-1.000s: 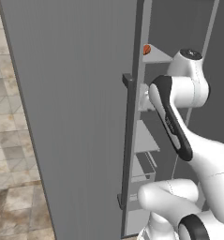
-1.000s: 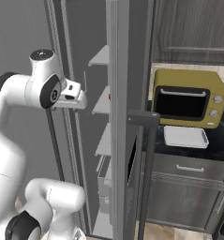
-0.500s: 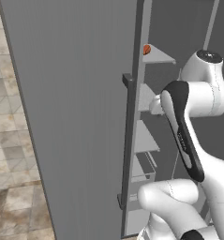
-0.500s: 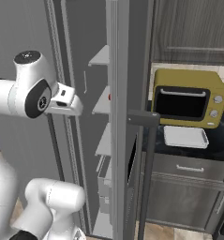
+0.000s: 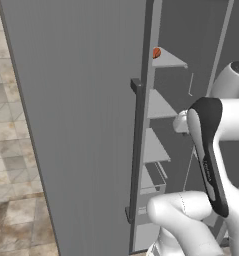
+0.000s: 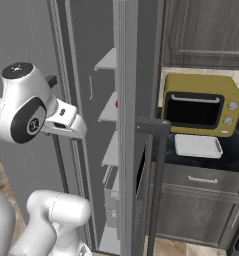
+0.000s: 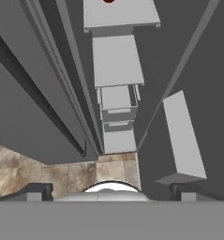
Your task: Take the sweet potato and tomato out of the freezer and place them in the tupperware container on the counter. Then put the tupperware containing the vegetables back in the freezer.
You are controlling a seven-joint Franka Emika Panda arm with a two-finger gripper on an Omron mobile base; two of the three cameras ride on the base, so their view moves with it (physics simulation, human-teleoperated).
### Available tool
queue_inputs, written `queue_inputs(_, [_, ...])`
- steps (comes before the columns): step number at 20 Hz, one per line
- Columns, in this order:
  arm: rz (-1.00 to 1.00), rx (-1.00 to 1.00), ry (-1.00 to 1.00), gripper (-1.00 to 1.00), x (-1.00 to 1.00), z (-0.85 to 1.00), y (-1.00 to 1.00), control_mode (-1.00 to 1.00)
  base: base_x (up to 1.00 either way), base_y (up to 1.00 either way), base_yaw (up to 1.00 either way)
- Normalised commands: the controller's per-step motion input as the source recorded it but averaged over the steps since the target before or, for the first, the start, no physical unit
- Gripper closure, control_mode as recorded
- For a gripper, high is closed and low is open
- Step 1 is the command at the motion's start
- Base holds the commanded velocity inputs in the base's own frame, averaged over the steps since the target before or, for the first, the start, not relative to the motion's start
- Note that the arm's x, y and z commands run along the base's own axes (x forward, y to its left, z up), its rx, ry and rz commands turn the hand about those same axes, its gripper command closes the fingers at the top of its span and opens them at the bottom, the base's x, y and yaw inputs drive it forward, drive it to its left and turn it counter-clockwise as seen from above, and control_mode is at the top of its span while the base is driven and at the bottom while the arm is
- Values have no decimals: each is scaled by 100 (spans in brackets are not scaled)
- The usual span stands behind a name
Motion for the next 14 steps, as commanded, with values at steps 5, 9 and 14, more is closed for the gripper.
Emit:
queue_inputs(5, [-3, 0, 0, -100, -1, 0, 0, -100, 0, 0, 0])
queue_inputs(9, [-1, 0, 0, -100, 0, 0, 0, -100, 0, 0, 0])
queue_inputs(14, [0, 0, 0, -100, -5, 0, 0, -100, 0, 0, 0])
